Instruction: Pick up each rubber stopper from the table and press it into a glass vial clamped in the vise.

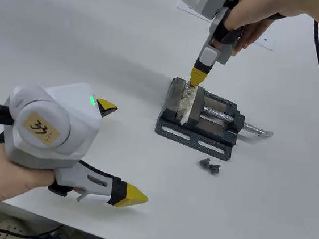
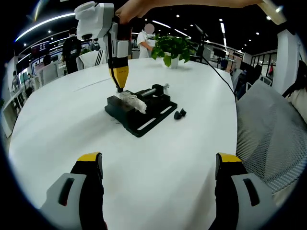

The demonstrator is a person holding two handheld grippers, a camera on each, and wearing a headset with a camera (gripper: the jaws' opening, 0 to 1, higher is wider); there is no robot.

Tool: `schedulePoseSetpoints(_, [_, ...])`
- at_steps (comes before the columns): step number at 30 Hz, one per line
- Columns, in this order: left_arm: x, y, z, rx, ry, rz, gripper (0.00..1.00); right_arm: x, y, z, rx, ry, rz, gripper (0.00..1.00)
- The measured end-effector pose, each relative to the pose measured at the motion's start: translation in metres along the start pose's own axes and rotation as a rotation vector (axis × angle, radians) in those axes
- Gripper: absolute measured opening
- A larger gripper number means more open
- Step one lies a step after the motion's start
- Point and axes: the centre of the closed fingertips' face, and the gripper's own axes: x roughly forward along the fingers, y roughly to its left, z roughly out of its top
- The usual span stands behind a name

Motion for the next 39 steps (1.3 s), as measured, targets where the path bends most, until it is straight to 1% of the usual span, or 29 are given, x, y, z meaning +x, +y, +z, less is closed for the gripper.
schedulePoseSetpoints(1, [0.0, 0.0, 0.0, -0.001, -0.001, 0.001, 0.98, -0.001, 0.001, -0.002, 0.006, -0.001, 0.0, 0.05])
schedulePoseSetpoints(3, [-0.001, 0.0, 0.001, -0.004, -0.004, 0.003, 0.98, -0.002, 0.001, -0.002, -0.006, -0.014, 0.002, 0.05])
schedulePoseSetpoints(7, [-0.002, 0.0, 0.0, -0.006, -0.001, 0.006, 0.98, -0.002, -0.001, -0.001, -0.047, -0.033, 0.003, 0.06])
schedulePoseSetpoints(8, [-0.002, 0.0, 0.0, -0.006, 0.0, 0.007, 0.98, -0.001, -0.002, -0.001, -0.044, -0.033, 0.003, 0.06])
schedulePoseSetpoints(9, [-0.002, 0.0, 0.0, -0.007, 0.0, 0.006, 0.98, -0.002, -0.002, -0.001, -0.067, -0.037, 0.001, 0.06])
schedulePoseSetpoints(11, [-0.002, 0.0, 0.0, -0.008, 0.0, 0.008, 0.98, -0.002, -0.003, -0.001, -0.059, -0.036, -0.001, 0.06])
schedulePoseSetpoints(20, [-0.002, 0.0, 0.001, -0.011, 0.001, 0.008, 0.98, -0.002, -0.007, -0.001, -0.098, -0.046, -0.007, 0.07])
schedulePoseSetpoints(22, [-0.002, 0.0, 0.001, -0.011, 0.001, 0.007, 0.98, -0.001, -0.005, -0.001, -0.104, -0.051, 0.001, 0.1])
schedulePoseSetpoints(24, [-0.001, 0.0, 0.001, -0.01, 0.002, 0.006, 0.98, 0.001, -0.004, -0.001, -0.109, -0.054, 0.013, 0.16])
schedulePoseSetpoints(25, [-0.001, 0.001, 0.001, -0.01, 0.002, 0.005, 0.98, 0.002, -0.004, -0.002, -0.119, -0.053, 0.004, 0.18])
schedulePoseSetpoints(28, [-0.001, 0.001, 0.001, -0.012, 0.001, 0.006, 0.98, 0.0, -0.002, -0.005, -0.132, -0.054, -0.001, 0.19])
schedulePoseSetpoints(30, [-0.002, 0.001, 0.002, -0.011, 0.001, 0.008, 0.98, -0.003, -0.007, -0.002, -0.14, -0.072, -0.011, 0.22])
schedulePoseSetpoints(32, [-0.002, 0.001, 0.002, -0.011, -0.001, 0.008, 0.98, -0.005, -0.008, -0.005, -0.136, -0.084, -0.013, 0.2])
schedulePoseSetpoints(35, [-0.002, 0.003, 0.003, -0.011, -0.003, 0.01, 0.98, -0.009, -0.012, -0.005, -0.141, -0.129, -0.015, 0.18])
schedulePoseSetpoints(36, [-0.002, 0.003, 0.004, -0.012, -0.003, 0.01, 0.98, -0.01, -0.013, -0.006, -0.132, -0.132, -0.017, 0.16])
schedulePoseSetpoints(37, [-0.002, 0.003, 0.004, -0.012, -0.005, 0.011, 0.98, -0.013, -0.011, -0.006, -0.143, -0.16, -0.023, 0.13])
schedulePoseSetpoints(39, [-0.001, 0.003, 0.005, -0.012, -0.005, 0.01, 0.98, -0.017, -0.01, -0.004, -0.129, -0.201, -0.026, 0.09])
